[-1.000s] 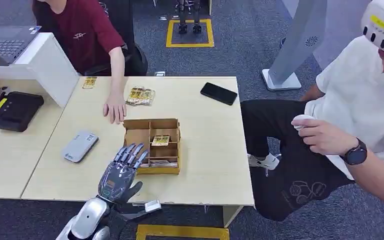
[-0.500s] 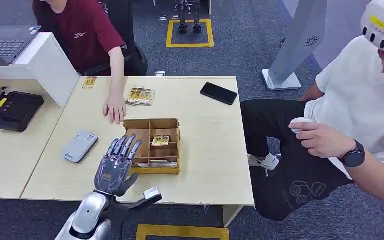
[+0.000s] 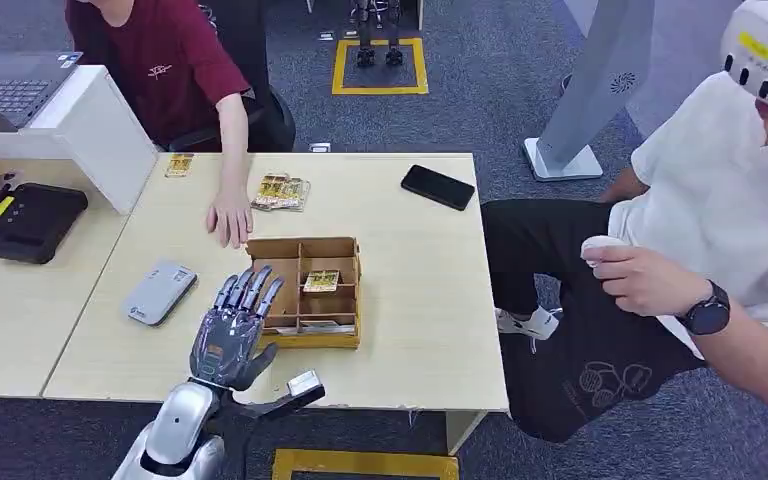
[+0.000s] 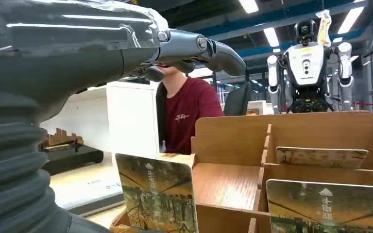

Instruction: Pass the card to the sensor for recognition and then transmit it.

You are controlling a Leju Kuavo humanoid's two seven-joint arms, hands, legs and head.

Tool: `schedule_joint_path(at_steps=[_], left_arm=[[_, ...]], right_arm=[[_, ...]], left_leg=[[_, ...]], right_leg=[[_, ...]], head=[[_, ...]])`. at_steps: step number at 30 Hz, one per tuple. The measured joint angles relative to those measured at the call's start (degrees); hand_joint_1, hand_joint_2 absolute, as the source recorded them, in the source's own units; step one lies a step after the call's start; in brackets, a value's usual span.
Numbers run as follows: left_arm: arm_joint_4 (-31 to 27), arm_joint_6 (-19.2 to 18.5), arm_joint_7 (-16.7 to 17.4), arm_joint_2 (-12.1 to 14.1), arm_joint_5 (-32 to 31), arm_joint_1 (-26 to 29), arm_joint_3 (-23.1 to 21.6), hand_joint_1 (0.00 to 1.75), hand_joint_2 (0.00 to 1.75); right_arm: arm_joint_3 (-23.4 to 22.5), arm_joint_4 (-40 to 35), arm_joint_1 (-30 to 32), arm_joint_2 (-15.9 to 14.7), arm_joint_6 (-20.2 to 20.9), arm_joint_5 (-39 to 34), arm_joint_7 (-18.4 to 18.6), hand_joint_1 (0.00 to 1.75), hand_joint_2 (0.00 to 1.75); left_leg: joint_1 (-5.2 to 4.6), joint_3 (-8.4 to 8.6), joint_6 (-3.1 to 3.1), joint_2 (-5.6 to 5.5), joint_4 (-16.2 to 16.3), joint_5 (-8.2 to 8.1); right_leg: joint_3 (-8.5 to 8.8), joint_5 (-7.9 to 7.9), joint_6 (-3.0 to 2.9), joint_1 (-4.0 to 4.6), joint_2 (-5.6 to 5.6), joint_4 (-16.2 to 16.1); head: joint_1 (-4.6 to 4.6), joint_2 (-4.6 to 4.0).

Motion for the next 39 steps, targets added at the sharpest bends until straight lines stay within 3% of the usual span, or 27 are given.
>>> schedule_joint_path(at_steps=[4,5,39], left_arm=[[0.0,0.0,0.0,0.0,0.0,0.0,0.0,0.00,1.75],[0.0,0.0,0.0,0.0,0.0,0.0,0.0,1.75,1.75],[0.5,-0.5,-2.7,0.2,2.8,1.3,0.1,1.75,1.75]], right_arm=[[0.0,0.0,0.0,0.0,0.0,0.0,0.0,0.00,0.00],[0.0,0.0,0.0,0.0,0.0,0.1,0.0,0.00,0.00],[-0.1,-0.4,0.0,0.0,-0.3,0.4,-0.7,0.00,0.00]], left_leg=[[0.00,0.00,0.00,0.00,0.0,0.00],[0.00,0.00,0.00,0.00,0.0,0.00],[0.00,-0.01,0.00,-0.01,0.0,0.00]], right_leg=[[0.00,0.00,0.00,0.00,0.00,0.0],[0.00,0.00,0.00,0.00,0.00,0.0],[0.00,0.00,0.00,0.00,-0.01,0.0]], head=[[0.00,0.02],[0.00,0.00],[0.00,0.00]])
